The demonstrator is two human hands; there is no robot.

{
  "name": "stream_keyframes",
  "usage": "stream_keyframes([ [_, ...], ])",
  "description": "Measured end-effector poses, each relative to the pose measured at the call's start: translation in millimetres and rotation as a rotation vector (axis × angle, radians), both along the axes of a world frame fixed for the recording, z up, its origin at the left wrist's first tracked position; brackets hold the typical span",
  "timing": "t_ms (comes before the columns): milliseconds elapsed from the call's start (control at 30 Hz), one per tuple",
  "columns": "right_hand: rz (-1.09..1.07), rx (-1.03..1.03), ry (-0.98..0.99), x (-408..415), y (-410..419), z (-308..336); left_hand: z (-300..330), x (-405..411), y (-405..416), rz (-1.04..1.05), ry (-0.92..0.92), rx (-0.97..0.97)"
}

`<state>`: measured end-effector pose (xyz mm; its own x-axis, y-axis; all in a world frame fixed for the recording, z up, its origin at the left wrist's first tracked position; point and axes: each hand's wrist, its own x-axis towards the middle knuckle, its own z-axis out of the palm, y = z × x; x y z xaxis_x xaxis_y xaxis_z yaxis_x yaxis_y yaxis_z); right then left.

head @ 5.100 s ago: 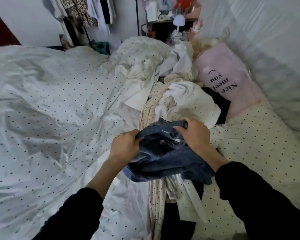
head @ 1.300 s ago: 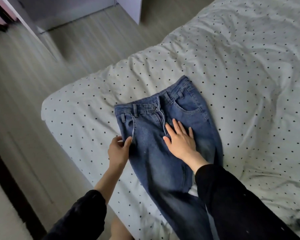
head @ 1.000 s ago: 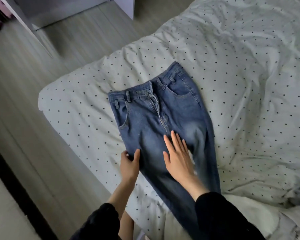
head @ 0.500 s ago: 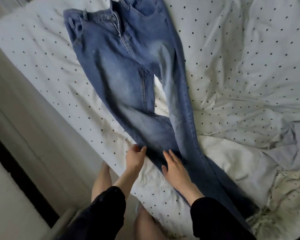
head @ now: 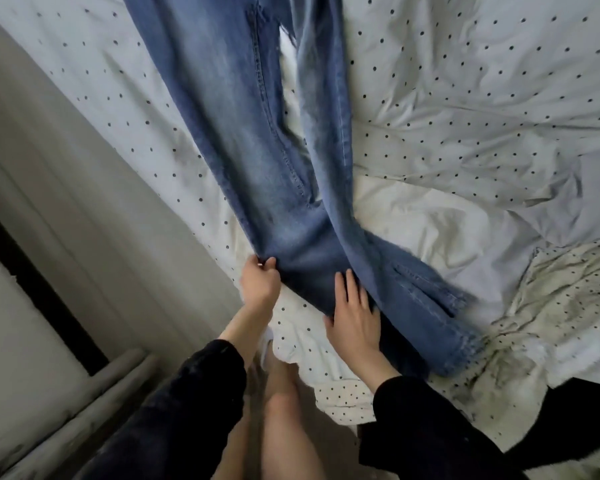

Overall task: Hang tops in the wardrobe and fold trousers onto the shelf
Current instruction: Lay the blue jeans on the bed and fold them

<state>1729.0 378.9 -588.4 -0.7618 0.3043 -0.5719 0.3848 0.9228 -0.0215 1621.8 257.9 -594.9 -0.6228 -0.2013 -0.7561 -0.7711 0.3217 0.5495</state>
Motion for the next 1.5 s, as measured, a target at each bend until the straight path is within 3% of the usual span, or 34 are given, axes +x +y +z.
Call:
stream_keyframes([
  [200, 0.055, 0.039, 0.007, 50, -20, 4, 3, 22, -52, 0.032, 0.043, 0.084],
  [400, 0.092, -0.017, 0.098, 74, -26, 18, 13, 79, -27, -0.118, -0.171, 0.348],
  [500, 0.177, -0.134, 0.025, 84, -37, 31, 11, 100, -18, -0.074, -0.137, 0.277],
  [600, 0.193, -0.1, 0.047, 104, -30, 29, 7, 115, -28, 0.005, -0.117, 0.202],
  [833, 0.216, 0.112, 0.334, 88, 45, 37, -19, 130, -59, 0.115, -0.092, -0.099],
  [1000, 0.259, 0.151, 0.236, 86, 86, 28, -5, 144, -20, 0.183, -0.114, 0.011],
  [1100, 0.413, 0.172, 0.261, 85, 85, 20, -6, 164, -13, 0.283, -0.156, 0.113],
  [1200, 0.512, 0.21, 0.143, 80, 85, 16, -6, 181, -16, 0.302, -0.18, 0.21],
  [1367, 0.264, 0.373, -0.137, 60, 133, 29, 11, 189, -14, 0.286, -0.141, 0.27],
  [1433, 0.248, 0.321, -0.057, 62, 130, 42, 18, 188, -16, 0.197, -0.154, 0.225],
  [1500, 0.333, 0.125, 0.1, 65, 112, 54, 27, 188, -23, 0.095, -0.172, 0.183],
])
